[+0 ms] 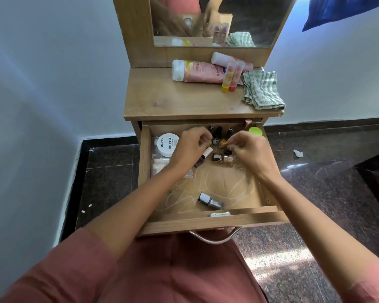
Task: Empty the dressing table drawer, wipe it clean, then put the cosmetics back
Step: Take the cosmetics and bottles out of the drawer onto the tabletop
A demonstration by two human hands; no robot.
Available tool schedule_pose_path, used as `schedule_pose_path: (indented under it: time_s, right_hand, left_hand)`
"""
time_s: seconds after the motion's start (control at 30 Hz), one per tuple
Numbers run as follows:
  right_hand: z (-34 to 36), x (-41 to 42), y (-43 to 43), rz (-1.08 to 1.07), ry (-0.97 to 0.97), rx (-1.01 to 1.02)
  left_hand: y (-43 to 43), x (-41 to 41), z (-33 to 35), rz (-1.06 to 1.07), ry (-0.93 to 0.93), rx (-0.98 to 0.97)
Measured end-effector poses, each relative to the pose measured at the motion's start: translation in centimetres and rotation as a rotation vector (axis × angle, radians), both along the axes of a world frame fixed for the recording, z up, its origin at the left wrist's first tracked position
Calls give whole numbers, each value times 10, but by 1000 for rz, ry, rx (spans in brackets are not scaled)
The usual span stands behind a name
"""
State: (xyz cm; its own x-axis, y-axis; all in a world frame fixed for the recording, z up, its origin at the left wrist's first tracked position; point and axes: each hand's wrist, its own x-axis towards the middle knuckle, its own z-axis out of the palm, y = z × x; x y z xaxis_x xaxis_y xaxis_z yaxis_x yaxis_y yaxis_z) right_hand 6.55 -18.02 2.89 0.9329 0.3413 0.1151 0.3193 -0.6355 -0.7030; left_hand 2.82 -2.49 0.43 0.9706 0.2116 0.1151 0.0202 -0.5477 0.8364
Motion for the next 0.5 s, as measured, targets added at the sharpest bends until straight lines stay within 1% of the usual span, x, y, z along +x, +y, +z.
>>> schedule_pose_path:
  time_s: [0.1,0.2,0.27,0.33,0.4,0.5]
  right_hand:
    - [-17,-16,0,130,119,-147]
    - [-28,-29,-2,256,263,-366]
    - [-32,-36,-2,342,355,-480]
    - [-34,-43,0,408,441,-555]
    - [-38,-47,1,446,448,-607]
    - [-41,-52,2,454,399,-637]
  left_hand:
    - [3,-13,-18,-33,124,63]
    - [-1,-21,-30,-110,214,136]
    - [-6,-19,-32,-170,219,215]
    - [-14,-13,-31,-232,174,316]
    - [-21,-5,-30,-282,130,401]
    - [-31,7,-32,-318,136,519]
